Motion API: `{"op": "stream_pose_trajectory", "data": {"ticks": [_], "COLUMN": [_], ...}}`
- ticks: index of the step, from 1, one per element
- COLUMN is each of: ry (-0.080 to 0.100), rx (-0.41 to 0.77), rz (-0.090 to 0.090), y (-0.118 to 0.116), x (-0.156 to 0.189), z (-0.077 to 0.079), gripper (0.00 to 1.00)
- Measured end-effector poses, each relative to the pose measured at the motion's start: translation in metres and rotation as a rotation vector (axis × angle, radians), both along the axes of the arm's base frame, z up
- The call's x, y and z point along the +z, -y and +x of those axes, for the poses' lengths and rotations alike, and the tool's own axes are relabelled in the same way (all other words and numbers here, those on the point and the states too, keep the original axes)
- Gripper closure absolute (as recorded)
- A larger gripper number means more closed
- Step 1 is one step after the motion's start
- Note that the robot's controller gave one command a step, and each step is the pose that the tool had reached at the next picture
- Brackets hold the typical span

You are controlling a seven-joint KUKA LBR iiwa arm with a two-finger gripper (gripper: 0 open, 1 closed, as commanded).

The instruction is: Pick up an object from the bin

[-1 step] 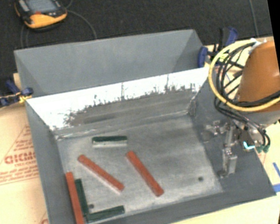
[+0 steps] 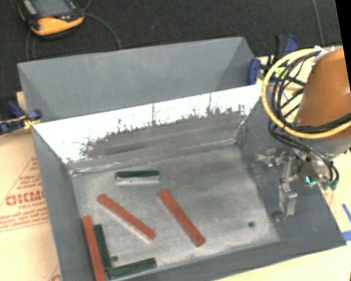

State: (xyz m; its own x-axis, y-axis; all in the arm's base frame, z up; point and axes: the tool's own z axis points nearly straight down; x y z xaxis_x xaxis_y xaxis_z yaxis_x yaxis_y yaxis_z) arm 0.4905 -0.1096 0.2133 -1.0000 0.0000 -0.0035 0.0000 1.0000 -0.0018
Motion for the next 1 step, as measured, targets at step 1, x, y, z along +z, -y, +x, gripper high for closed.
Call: {"op": "stream_pose_trajectory", "data": {"ticks": [1], "ry": [0.006], "rx": [-0.07], "rz": [0.001], "y": [-0.016], "x": [-0.0385], "z": [-0.0042], "gripper": [0.0]}}
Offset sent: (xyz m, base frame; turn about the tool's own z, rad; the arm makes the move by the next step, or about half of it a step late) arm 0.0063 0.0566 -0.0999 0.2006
